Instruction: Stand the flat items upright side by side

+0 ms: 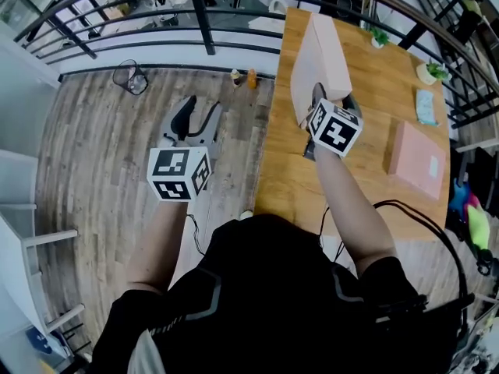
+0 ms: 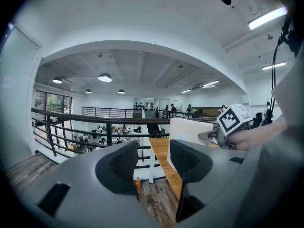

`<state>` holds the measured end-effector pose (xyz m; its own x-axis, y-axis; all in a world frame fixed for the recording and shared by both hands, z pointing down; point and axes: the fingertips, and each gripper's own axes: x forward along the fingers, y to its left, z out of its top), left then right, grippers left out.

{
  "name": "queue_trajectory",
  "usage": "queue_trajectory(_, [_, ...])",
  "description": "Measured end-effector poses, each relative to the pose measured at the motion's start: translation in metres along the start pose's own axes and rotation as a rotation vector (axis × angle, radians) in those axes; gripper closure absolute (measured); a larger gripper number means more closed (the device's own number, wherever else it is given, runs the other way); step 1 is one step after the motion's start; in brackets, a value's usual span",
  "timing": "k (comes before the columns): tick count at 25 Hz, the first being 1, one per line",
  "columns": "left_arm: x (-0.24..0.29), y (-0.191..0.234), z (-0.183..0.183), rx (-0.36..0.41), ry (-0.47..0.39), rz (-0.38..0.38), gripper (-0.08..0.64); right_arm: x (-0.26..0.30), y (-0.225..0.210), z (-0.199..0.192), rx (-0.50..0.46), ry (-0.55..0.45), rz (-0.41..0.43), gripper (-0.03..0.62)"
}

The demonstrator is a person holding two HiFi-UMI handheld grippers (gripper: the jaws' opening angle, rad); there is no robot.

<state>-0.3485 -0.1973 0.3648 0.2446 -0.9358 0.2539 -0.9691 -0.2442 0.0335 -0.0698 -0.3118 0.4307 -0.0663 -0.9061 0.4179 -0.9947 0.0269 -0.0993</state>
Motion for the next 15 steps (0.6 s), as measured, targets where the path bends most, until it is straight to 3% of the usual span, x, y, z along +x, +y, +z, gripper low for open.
queue_trajectory(6, [-0.016,0.02,-0.007,-0.015,-0.005,0.019,0.33,0.018,0.027,0.006,0.064,0.011,-0.041,0.276])
queue_trajectory(11, [-0.029,0.029,-0.003,-0.074,-0.029,0.023,0.33,0.035,0.036,0.012,0.128,0.023,-0.053,0.275])
queue_trajectory(15, [-0.039,0.026,0.0,-0.04,-0.046,0.03,0.33,0.044,0.043,0.015,0.089,0.017,-0.065,0.281])
